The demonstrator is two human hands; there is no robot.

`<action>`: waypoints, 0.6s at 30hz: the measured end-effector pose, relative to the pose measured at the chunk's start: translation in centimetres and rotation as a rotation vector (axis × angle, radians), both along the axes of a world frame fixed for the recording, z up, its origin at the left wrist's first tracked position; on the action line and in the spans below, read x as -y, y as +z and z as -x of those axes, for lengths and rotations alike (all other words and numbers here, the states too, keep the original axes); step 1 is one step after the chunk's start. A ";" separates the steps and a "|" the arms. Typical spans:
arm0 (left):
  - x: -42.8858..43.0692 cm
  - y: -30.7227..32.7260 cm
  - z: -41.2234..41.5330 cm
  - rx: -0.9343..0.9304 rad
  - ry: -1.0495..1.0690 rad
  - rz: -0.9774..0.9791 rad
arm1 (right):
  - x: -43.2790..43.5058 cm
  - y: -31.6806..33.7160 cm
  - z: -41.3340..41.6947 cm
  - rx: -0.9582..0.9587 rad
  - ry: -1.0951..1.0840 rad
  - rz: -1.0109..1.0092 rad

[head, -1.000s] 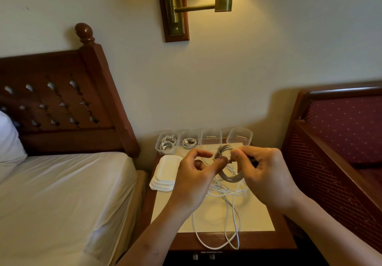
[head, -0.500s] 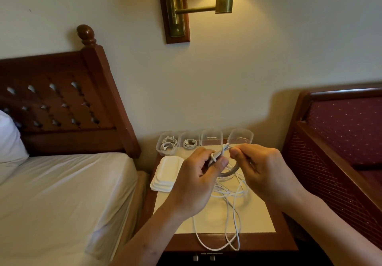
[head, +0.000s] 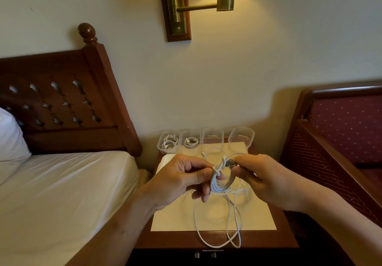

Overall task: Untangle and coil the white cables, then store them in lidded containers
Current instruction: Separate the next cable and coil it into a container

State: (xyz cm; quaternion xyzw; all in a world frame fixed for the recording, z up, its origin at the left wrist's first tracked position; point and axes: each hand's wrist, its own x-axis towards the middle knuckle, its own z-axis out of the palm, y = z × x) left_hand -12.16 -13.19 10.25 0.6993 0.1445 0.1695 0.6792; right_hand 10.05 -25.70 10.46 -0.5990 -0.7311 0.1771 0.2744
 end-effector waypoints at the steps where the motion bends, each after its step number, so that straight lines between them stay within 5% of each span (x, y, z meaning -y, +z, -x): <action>1: 0.1 -0.2 -0.1 -0.016 0.065 -0.027 | -0.1 -0.5 -0.3 0.084 -0.031 -0.032; 6: 0.8 -1.5 -0.8 -0.057 0.336 -0.026 | 0.7 -2.0 -0.1 0.139 -0.141 -0.136; 18: -0.1 -2.3 -0.6 -0.129 0.290 0.001 | 0.9 -2.6 0.5 -0.197 -0.187 -0.054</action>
